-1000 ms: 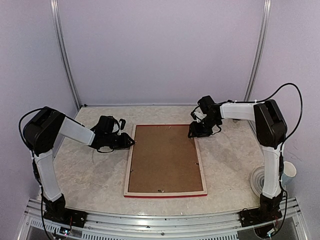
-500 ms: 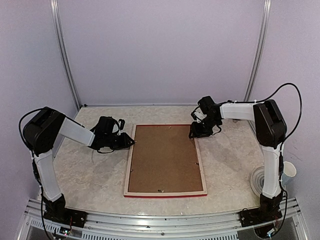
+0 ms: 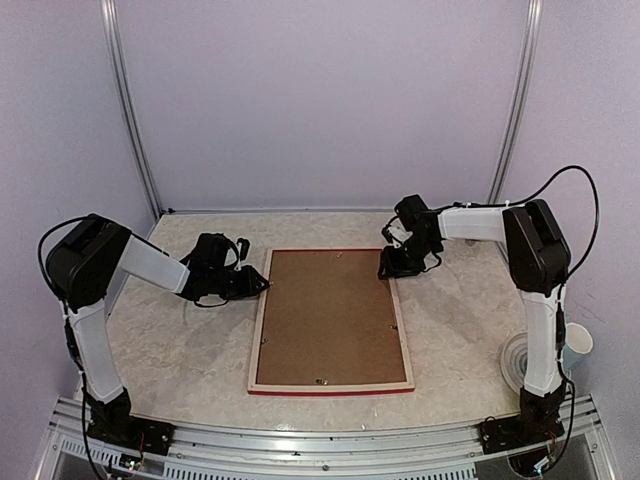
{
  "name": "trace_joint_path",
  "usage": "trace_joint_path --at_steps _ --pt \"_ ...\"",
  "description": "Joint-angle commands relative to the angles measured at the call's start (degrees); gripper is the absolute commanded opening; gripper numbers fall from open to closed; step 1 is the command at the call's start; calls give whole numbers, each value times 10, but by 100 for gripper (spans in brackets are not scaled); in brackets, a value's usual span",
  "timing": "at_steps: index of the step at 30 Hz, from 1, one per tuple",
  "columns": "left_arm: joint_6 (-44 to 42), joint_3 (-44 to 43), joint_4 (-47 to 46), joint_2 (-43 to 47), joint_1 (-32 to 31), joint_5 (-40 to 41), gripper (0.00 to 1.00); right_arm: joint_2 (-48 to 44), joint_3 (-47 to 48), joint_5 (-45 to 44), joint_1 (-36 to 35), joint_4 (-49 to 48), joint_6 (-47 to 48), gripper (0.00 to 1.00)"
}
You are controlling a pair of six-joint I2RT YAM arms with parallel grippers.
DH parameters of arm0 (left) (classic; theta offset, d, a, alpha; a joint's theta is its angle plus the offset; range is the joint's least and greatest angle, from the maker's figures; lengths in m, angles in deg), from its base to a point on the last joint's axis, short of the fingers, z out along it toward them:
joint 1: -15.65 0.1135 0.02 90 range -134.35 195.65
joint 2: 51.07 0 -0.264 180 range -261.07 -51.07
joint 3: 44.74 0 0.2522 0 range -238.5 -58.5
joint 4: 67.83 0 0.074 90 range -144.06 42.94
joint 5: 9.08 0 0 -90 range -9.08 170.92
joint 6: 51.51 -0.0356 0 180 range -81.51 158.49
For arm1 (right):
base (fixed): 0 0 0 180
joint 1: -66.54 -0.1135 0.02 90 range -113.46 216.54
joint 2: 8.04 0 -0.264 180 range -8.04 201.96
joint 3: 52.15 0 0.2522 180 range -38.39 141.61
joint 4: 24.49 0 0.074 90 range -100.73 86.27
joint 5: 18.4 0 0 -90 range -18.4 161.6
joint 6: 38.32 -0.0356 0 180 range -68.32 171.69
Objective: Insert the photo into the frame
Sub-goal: Press the fastener onto the backboard.
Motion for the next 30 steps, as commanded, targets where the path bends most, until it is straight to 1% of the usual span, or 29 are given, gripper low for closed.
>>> trace_joint_path --at_steps 1,16,22,30 --pt "-6 15 32 -16 0 1 21 11 12 -1 3 3 4 46" --pt "-7 14 32 -18 1 0 21 -5 9 8 12 -1 7 47" --pt "-7 15 33 -18 2 -1 21 -13 -7 56 31 -21 -1 47" --pt "-7 14 33 -18 2 -3 21 -7 -14 69 34 -28 -6 46"
